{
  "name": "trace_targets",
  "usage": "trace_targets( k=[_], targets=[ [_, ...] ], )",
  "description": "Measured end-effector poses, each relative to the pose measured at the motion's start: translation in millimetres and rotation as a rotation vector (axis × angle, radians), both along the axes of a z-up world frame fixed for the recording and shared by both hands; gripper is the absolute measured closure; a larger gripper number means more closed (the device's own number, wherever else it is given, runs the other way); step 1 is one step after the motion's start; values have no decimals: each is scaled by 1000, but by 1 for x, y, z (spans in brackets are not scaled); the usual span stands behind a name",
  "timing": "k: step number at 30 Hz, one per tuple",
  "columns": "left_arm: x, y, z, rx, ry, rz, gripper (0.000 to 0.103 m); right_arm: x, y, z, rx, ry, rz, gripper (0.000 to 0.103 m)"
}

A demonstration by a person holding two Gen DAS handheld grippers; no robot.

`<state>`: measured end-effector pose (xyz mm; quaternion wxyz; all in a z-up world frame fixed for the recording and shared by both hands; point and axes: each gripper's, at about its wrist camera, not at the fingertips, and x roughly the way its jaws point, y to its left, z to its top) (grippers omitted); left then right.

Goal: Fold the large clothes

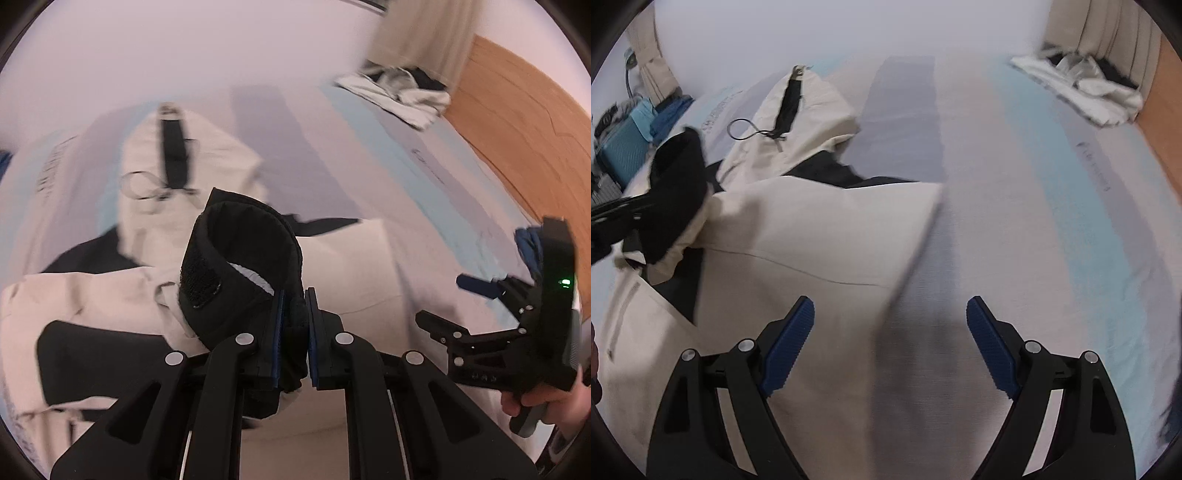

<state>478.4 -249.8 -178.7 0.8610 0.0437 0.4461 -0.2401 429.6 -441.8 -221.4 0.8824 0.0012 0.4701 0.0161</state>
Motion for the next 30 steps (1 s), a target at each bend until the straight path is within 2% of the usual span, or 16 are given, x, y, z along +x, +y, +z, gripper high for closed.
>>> trace_targets(
  k=[5, 11, 20, 22, 26, 29, 30],
  targets=[
    [0, -56, -18, -7, 24, -37, 93, -20, -44, -9, 3, 19, -40, 22],
    [-5, -108, -41, 40, 28, -66, 93, -45, -86, -20, 32, 36, -111, 22],
    [-6, -120, -64, 81, 52, -52, 92, -59, -100, -22, 43, 36, -104, 22],
    [-7, -123, -67, 86, 54, -53, 88, -61, -101, -21, 47, 31, -104, 22],
    [-10, -127, -63, 54, 62, -55, 80, -62, -105, -18, 57, 24, -113, 22],
    [-16, -128, -53, 17, 62, -76, 79, -63, -110, -14, 64, 18, -134, 22],
    [-20, -128, -49, 14, 52, -90, 75, -64, -111, -11, 66, 17, -142, 22]
  ],
)
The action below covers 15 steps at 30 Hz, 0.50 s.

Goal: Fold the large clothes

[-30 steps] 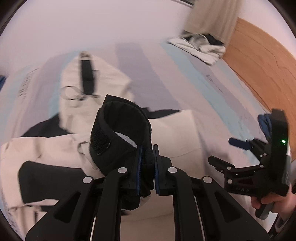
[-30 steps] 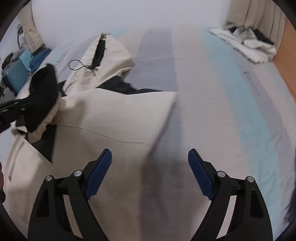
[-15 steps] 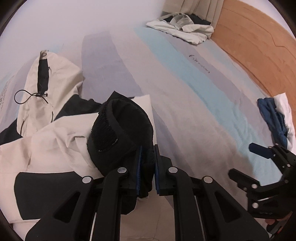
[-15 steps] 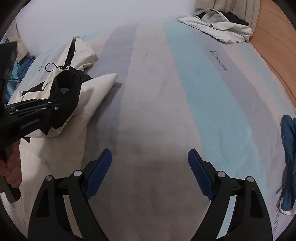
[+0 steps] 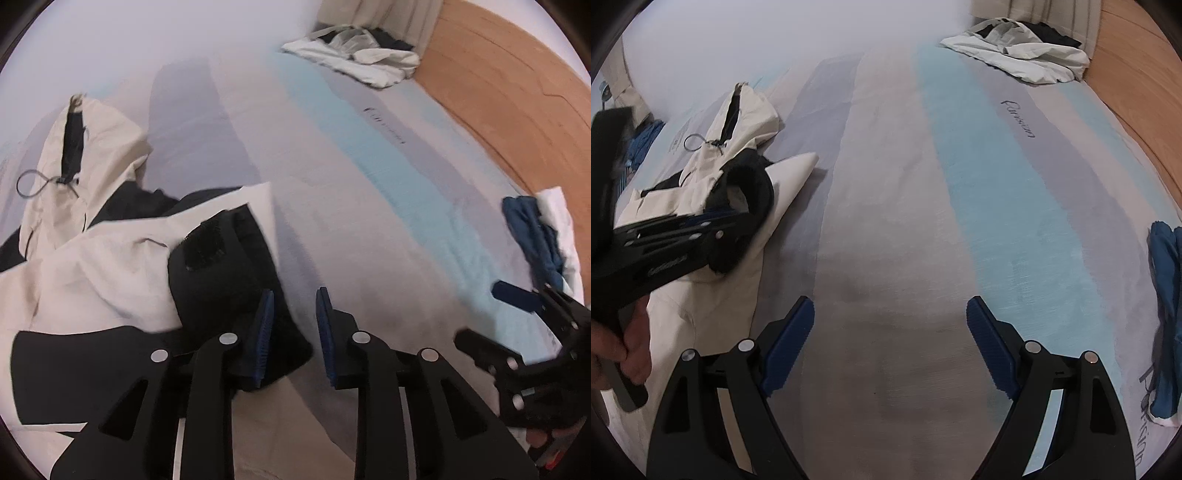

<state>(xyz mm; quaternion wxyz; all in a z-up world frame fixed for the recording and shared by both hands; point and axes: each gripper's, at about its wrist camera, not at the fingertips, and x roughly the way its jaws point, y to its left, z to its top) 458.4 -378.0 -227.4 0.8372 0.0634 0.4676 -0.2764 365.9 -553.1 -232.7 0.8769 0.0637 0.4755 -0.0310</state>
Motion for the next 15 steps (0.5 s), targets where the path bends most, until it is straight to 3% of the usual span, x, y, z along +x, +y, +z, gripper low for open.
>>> trace_targets(
  k=[5, 7, 8, 11, 15],
  targets=[
    [-15, 18, 26, -39, -40, -39, 51, 2, 0, 15, 30, -13, -30, 22],
    [-18, 35, 36, -22, -80, -10, 30, 8, 10, 24, 30, -27, -9, 22],
    [-18, 44, 40, -19, -95, 2, 26, 12, 19, 29, 29, -36, 14, 22],
    [-13, 81, 50, -51, -77, 39, 23, 28, 46, 39, 36, -64, 74, 22],
    [-1, 132, 54, 6, -92, 112, 22, 53, 92, 49, 56, -96, 158, 23]
  ],
)
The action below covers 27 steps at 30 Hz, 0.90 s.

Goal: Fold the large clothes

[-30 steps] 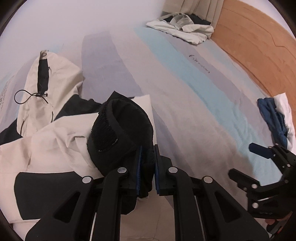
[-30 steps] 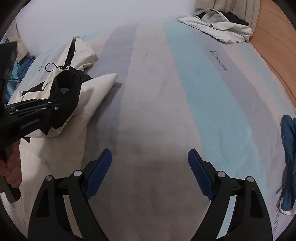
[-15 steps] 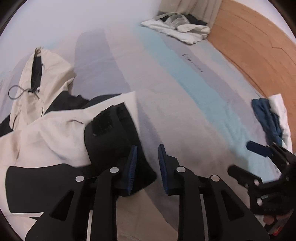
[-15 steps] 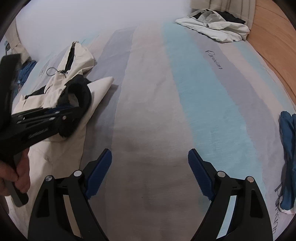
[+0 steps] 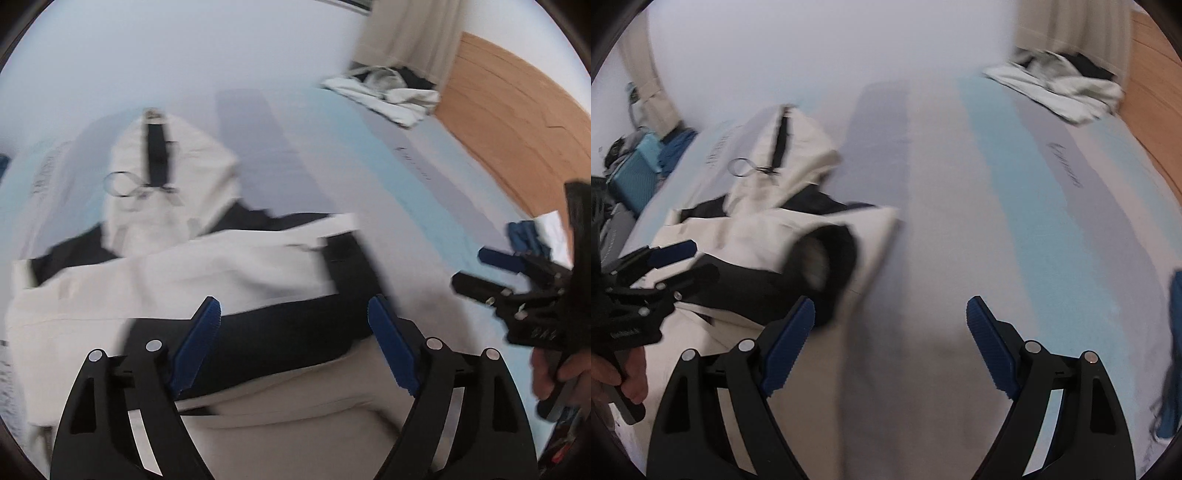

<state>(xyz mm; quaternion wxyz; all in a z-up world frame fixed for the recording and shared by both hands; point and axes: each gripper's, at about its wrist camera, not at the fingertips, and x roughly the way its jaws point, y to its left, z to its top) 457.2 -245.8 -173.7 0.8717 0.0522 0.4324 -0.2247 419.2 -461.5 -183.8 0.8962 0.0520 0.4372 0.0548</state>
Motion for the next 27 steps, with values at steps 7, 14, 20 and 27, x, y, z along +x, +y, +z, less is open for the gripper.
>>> trace_targets(
  k=[7, 14, 20, 27],
  targets=[
    [36, 92, -23, 139, -1, 114, 21, 45, 96, -8, -18, -19, 149, 27],
    [71, 168, -58, 211, 50, 217, 21, 82, 122, -49, -117, 94, 162, 41],
    [77, 175, -77, 237, 70, 183, 17, 93, 116, -81, -143, 175, 116, 42],
    [81, 163, -97, 277, 95, 166, 6, 99, 119, -109, -161, 226, 85, 37]
  ],
)
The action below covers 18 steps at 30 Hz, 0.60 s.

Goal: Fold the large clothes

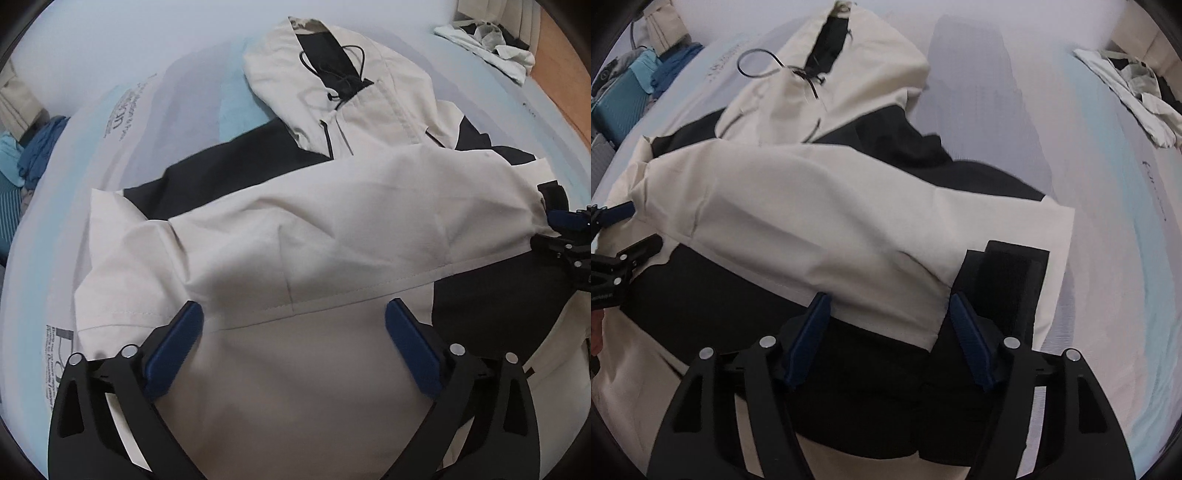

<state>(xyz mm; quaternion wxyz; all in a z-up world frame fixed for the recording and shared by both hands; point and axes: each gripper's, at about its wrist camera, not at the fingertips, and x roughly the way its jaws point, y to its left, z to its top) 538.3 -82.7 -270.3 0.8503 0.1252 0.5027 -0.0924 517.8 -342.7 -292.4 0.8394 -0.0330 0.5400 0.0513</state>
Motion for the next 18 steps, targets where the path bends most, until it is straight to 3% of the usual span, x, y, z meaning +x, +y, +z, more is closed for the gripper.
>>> trace_targets(
  k=[12, 16, 18],
  targets=[
    [1, -2, -7, 4, 2, 21, 6, 0, 3, -3, -26, -11, -2, 33],
    [-3, 0, 12, -30, 8, 45, 6, -6, 11, 18, -5, -48, 11, 17],
    [-4, 4, 25, -92, 42, 57, 6, -12, 15, 36, -3, -90, 29, 13]
  ],
)
